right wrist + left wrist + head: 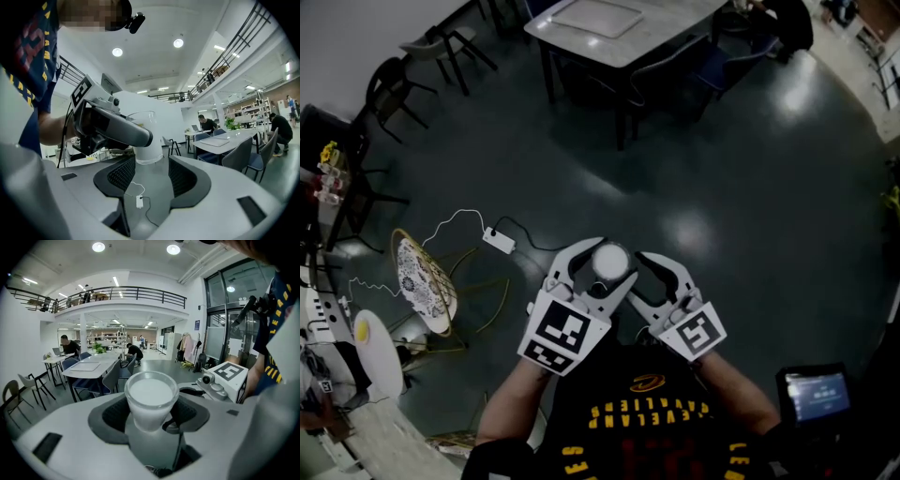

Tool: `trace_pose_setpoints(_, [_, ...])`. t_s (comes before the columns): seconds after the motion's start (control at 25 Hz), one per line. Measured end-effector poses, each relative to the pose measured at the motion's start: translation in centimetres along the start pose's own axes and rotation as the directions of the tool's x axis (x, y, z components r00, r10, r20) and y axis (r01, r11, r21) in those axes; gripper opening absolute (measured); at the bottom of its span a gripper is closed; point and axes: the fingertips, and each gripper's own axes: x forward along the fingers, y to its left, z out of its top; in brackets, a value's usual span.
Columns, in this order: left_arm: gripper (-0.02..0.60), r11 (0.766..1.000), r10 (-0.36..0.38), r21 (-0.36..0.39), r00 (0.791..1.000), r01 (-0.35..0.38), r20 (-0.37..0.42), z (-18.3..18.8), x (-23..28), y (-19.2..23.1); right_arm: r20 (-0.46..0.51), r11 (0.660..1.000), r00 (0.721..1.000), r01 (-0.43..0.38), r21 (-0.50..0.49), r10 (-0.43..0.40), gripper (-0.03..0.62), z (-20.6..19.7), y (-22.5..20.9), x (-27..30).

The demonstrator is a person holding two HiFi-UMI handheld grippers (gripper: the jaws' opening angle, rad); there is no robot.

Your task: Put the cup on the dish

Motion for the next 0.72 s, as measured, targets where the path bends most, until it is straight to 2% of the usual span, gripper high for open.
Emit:
trace_pose_setpoints(0.24, [0.264,0.999,-0.033,0.007,0.999,0.033,-0.011,-0.1,-0.2,4.9,-0.01,1.0,1.0,0.005,-0.013,-0.005,0.212,0.8,-0.2,5.6])
trace_pose_setpoints(0.52, [0.264,0.998,-0.062,0.003,0.998,0.062,-0.005,-0.3,-0.5,9.4,-0.014,0.997,0.999,0.05,-0.051,-0.051,0.21,1.6,-0.7,10.6])
trace_pose_setpoints(0.72, [0.264,0.998,-0.068,-0.006,0.998,0.068,-0.003,-0.8,-0.8,11.7,-0.033,0.998,0.997,0.068,-0.014,-0.068,0.21,1.1,-0.7,12.9])
